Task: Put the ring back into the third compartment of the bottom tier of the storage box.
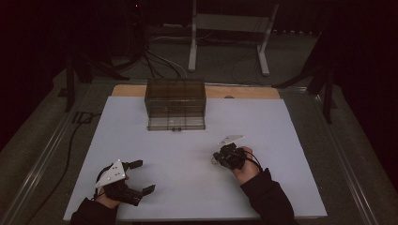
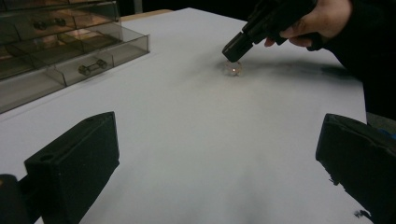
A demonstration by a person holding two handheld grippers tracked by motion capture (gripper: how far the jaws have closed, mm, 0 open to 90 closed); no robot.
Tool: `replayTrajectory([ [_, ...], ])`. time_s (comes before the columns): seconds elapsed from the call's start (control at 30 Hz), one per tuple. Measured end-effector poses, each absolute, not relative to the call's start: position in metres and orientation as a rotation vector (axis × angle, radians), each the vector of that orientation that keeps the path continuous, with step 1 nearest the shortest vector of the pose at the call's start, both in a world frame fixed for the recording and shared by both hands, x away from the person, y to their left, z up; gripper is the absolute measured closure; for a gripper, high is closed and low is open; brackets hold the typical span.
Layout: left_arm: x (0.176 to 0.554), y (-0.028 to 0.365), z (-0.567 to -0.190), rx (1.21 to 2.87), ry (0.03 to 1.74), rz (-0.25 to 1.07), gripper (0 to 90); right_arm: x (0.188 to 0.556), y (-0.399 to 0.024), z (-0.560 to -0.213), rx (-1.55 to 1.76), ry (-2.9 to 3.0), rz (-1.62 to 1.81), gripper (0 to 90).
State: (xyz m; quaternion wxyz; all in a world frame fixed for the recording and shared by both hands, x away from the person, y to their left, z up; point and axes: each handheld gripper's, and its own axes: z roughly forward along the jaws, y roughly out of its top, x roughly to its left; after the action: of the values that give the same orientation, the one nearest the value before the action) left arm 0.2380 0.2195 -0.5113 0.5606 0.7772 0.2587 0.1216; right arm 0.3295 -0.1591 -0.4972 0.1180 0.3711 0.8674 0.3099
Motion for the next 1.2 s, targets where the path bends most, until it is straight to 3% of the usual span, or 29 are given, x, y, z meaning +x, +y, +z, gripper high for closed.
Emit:
replayTrajectory([
  [1.2,0.238,0.218,-0.511,1.839,0.606,0.29,0.5,0.329,-0.145,-0.471,1.03,2.542,0.991,88.0],
])
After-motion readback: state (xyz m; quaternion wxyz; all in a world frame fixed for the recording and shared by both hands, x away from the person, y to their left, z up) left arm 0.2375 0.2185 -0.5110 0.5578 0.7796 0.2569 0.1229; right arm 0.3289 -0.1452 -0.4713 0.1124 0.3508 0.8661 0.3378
